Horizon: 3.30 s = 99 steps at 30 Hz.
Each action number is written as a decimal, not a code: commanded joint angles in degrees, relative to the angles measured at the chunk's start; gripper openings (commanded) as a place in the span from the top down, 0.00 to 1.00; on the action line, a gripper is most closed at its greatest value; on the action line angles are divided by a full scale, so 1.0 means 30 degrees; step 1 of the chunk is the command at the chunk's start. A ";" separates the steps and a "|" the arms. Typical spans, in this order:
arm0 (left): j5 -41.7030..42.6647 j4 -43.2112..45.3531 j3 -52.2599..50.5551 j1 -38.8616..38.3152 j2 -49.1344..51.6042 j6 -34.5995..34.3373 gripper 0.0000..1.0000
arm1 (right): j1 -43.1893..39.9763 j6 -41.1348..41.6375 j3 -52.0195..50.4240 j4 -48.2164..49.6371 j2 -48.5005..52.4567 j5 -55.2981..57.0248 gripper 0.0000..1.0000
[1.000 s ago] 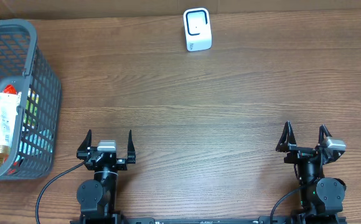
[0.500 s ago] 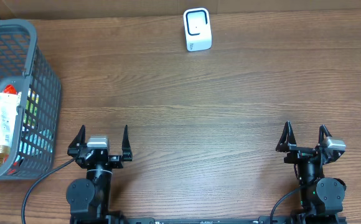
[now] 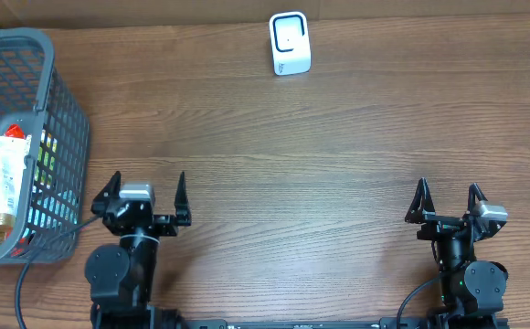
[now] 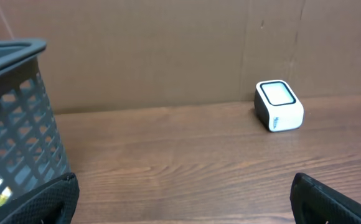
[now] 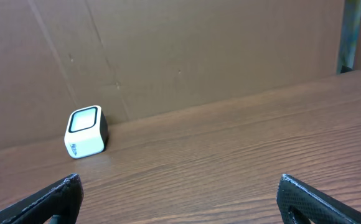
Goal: Scan the item barcode
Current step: 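Move the left gripper over the basket and reach down inside, then grasp the white Pantene conditioner tube and lift it out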
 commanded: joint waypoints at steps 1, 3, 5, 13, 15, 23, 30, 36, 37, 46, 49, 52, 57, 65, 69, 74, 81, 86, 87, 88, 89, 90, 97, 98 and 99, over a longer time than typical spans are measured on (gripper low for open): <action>0.0597 -0.0372 0.1974 -0.0168 0.1188 -0.0255 0.00 | 0.0168 -0.0022 -0.0204 0.0051 -0.0189 0.0124 0.00; 0.1042 -0.0692 0.2856 -0.0168 0.1996 -0.0255 0.00 | 0.0168 -0.0022 -0.0204 0.0051 -0.0189 0.0124 0.00; 0.1421 -0.1071 0.3781 -0.0168 0.2900 -0.0262 0.00 | 0.0168 -0.0022 -0.0204 0.0051 -0.0189 0.0124 0.00; 0.3614 -0.3468 0.8196 -0.0168 0.7031 -0.0335 0.00 | 0.0168 -0.0022 -0.0204 0.0051 -0.0189 0.0124 0.00; 0.4182 -0.4182 0.9355 -0.0168 0.8000 -0.0401 0.00 | 0.0168 -0.0022 -0.0204 0.0051 -0.0189 0.0124 0.00; 0.5442 -1.0149 1.6750 -0.0117 1.3296 -0.0729 0.00 | 0.0168 -0.0022 -0.0204 0.0051 -0.0189 0.0124 0.00; 0.7329 -1.7915 2.5376 -0.0117 1.9212 -0.0692 0.00 | 0.0168 -0.0022 -0.0204 0.0051 -0.0189 0.0124 0.00; 1.0171 -1.9846 2.7664 -0.0117 2.1354 -0.0685 0.00 | 0.0168 -0.0022 -0.0204 0.0051 -0.0189 0.0124 0.00; 1.0229 -1.9802 2.7656 -0.0124 2.1573 -0.0736 0.00 | 0.0168 -0.0022 -0.0204 0.0051 -0.0189 0.0117 0.00; 0.7344 -1.9686 2.9128 0.2659 2.2185 -0.3818 0.01 | 0.0168 -0.0022 -0.0204 0.0051 -0.0189 0.0124 0.00; 0.7082 -1.9904 3.0090 0.6601 2.2185 -0.5829 0.00 | 0.0168 -0.0022 -0.0204 0.0051 -0.0189 0.0124 0.00; 0.6980 -2.0159 3.0090 1.0491 2.2280 -0.7883 0.00 | 0.0168 -0.0022 -0.0204 0.0051 -0.0189 0.0124 0.00; 0.5428 -2.1194 3.0068 1.5089 2.3125 -0.8517 0.06 | 0.0168 -0.0022 -0.0204 0.0051 -0.0189 0.0124 0.00; 0.1078 -1.9948 2.8691 1.6181 2.6236 -0.7242 0.11 | 0.0168 -0.0022 -0.0204 0.0051 -0.0189 0.0124 0.00; 0.0597 -1.8236 2.8552 1.6036 2.7511 -0.4444 0.12 | 0.0168 -0.0022 -0.0204 0.0051 -0.0189 0.0124 0.00; 0.0656 -1.7078 2.8552 1.6007 2.9521 -0.0168 0.02 | 0.0168 -0.0022 -0.0204 0.0051 -0.0189 0.0124 0.00; 0.0641 -1.7099 2.8552 1.5992 3.1642 0.1224 0.07 | 0.0168 -0.0022 -0.0204 0.0051 -0.0189 0.0124 0.00; 0.0583 -1.7085 2.8552 1.5992 3.3142 0.3206 0.10 | 0.0168 -0.0022 -0.0204 0.0051 -0.0189 0.0124 0.00; 0.0590 -1.7085 2.8552 1.5985 3.3397 0.3344 0.10 | 0.0168 -0.0022 -0.0204 0.0051 -0.0189 0.0124 0.00; 0.0583 -1.7092 2.8552 1.5970 3.3638 0.3504 0.10 | 0.0168 -0.0022 -0.0204 0.0051 -0.0189 0.0124 0.00; 0.0583 -1.7107 2.8552 1.5970 3.3827 0.3628 0.11 | 0.0168 -0.0022 -0.0204 0.0051 -0.0189 0.0124 0.00; 0.0532 -1.7107 2.8552 1.5970 3.4075 0.3643 0.12 | 0.0168 -0.0022 -0.0204 0.0051 -0.0189 0.0124 0.00; -0.0415 -1.7143 2.8552 1.5970 3.5241 0.3621 0.16 | 0.0168 -0.0022 -0.0204 0.0051 -0.0189 0.0124 0.00; -0.0408 -1.7150 2.8545 1.5970 3.5372 0.3621 0.18 | 0.0168 -0.0022 -0.0204 0.0051 -0.0189 0.0124 0.00; -0.0401 -1.7143 2.8545 1.5963 3.5467 0.3621 0.23 | 0.0168 -0.0022 -0.0204 0.0051 -0.0189 0.0124 0.00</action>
